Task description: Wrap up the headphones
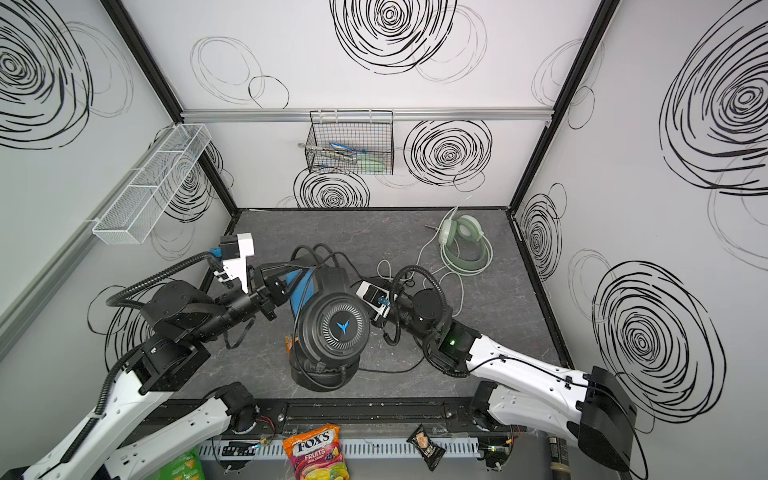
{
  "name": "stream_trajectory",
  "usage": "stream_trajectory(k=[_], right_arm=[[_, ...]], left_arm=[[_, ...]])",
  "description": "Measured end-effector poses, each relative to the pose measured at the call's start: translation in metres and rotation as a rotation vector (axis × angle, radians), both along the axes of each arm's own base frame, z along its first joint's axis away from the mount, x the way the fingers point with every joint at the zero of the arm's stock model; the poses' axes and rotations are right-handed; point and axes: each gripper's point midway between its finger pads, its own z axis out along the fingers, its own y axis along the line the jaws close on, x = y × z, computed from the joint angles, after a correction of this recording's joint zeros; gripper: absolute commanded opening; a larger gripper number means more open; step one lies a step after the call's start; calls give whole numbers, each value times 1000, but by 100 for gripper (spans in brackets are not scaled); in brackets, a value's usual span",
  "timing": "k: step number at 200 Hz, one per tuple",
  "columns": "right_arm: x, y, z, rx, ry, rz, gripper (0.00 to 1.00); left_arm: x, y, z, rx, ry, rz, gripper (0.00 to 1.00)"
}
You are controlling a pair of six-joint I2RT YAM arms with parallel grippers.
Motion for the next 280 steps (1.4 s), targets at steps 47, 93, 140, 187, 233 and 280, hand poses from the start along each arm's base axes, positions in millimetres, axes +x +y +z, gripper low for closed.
stream_trajectory(k=[47,93,140,187,233,280], right_arm=[[12,3,-12,18,58,-20,49],[24,0,-33,21,113,-37,44],[26,1,-44,32,145,-28,38],[31,1,-49,44,162,-30,38],[41,-1,-65,43,193,-39,32],[46,-2,-80,35,230,-38,33]], left_arm=[[0,1,12,-45,-3,-2,0],[1,6,28,-74,-17,22,0],[8,11,33,-99,-6,65,0],[15,9,38,-126,1,79,0],[18,11,46,-150,-2,92,0],[19,14,50,-180,1,102,0]])
